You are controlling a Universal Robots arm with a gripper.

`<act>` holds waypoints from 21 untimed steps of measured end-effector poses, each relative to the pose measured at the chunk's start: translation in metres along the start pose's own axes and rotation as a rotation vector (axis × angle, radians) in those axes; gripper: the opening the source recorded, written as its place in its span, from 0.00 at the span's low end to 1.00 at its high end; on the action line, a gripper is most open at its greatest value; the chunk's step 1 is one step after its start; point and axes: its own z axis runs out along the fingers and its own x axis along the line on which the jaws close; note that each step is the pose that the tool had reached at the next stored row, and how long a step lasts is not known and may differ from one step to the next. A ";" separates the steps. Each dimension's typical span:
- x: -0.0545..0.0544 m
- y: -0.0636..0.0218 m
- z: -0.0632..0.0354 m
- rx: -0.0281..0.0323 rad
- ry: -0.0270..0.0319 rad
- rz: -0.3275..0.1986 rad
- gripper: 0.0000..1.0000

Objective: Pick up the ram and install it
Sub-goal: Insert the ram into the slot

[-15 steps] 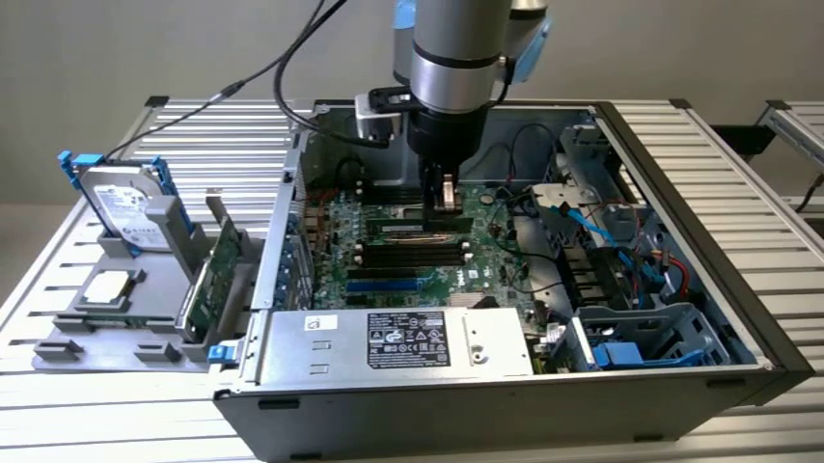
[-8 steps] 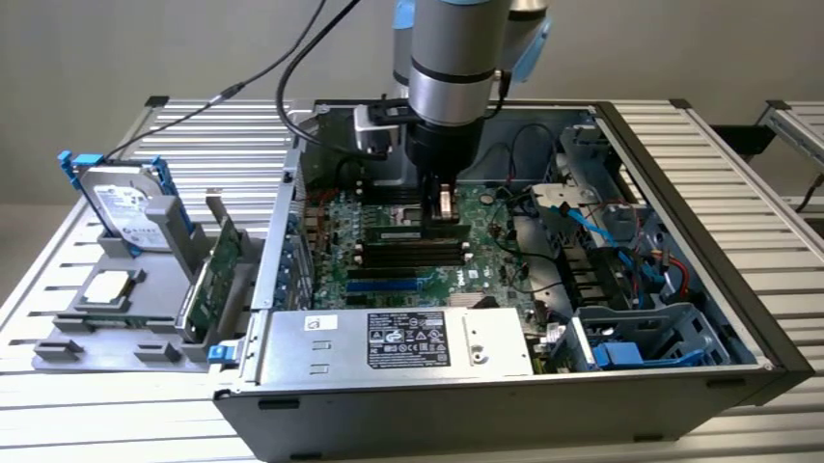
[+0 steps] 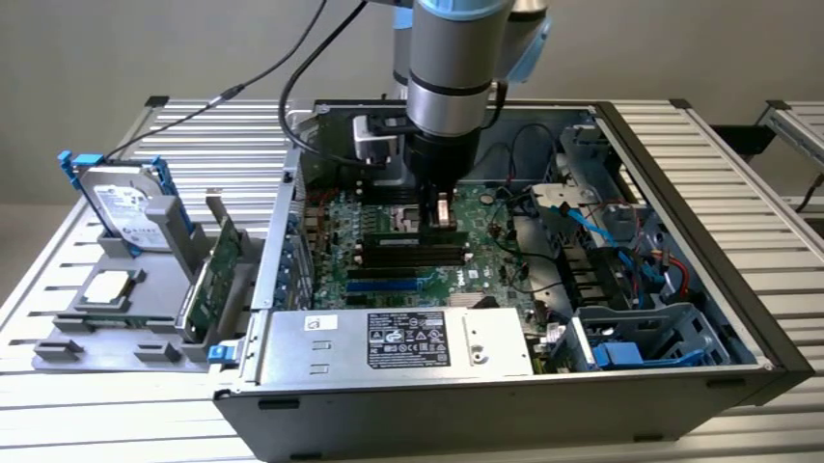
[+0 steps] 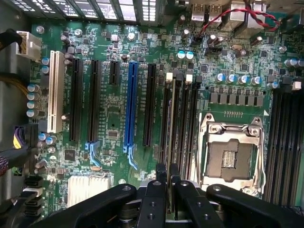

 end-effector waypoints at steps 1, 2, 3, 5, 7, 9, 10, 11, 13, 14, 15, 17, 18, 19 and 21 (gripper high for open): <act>0.000 0.0000 0.0011 -0.0008 0.0009 0.000 0.14; 0.000 0.0000 0.0023 -0.0015 0.0017 0.000 0.14; 0.000 0.0000 0.0035 -0.0023 0.0027 0.000 0.14; 0.000 -0.0001 0.0060 -0.0040 0.0044 0.000 0.14; 0.000 -0.0002 0.0084 -0.0063 0.0055 0.000 0.14; 0.000 -0.0003 0.0100 -0.0129 0.0066 0.000 0.14; 0.000 -0.0004 0.0106 -0.0158 0.0078 -0.001 0.14; 0.000 -0.0004 0.0112 -0.0177 0.0094 -0.001 0.14; -0.001 -0.0011 0.0136 -0.0193 0.0127 -0.002 0.14; -0.002 -0.0016 0.0151 -0.0194 0.0137 -0.003 0.14; -0.002 -0.0018 0.0157 -0.0194 0.0138 -0.003 0.14; -0.003 -0.0019 0.0158 -0.0192 0.0137 -0.004 0.14; -0.003 -0.0018 0.0157 -0.0191 0.0138 -0.004 0.14; -0.003 -0.0018 0.0158 -0.0190 0.0138 -0.004 0.14; -0.003 -0.0018 0.0157 -0.0187 0.0137 -0.004 0.14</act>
